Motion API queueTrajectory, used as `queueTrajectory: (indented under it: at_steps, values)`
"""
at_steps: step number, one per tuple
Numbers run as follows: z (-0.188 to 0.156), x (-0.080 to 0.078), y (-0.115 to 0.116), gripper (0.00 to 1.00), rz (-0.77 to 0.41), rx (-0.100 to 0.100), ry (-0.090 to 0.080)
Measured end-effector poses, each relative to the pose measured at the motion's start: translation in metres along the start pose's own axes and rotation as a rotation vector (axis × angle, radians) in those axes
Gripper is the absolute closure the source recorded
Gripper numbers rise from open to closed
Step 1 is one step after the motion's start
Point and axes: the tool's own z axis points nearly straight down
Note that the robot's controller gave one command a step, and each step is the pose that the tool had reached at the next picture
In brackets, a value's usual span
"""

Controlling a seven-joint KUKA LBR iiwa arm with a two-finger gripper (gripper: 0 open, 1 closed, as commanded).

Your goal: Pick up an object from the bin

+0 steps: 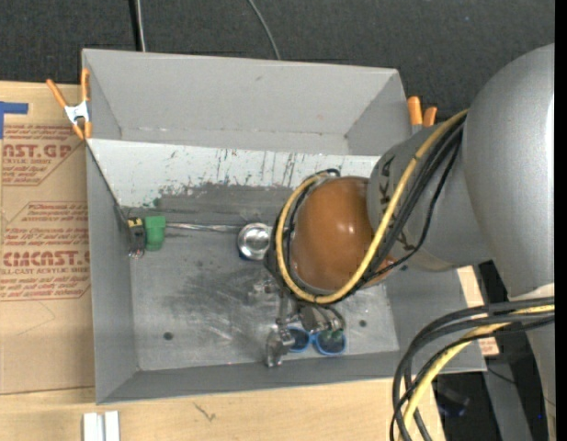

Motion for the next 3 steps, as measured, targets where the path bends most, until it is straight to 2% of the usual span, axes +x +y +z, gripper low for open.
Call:
queueTrajectory:
  at_steps: [1,2,3]
  values:
    - [-0.042,0.002,-0.07,0.0,-0.071,0.005,0.008]
    - [0.009,0.004,-0.077,0.0,0.016,0.0,0.0]
    - [0.008,0.006,-0.077,1.0,0.014,0.0,0.013]
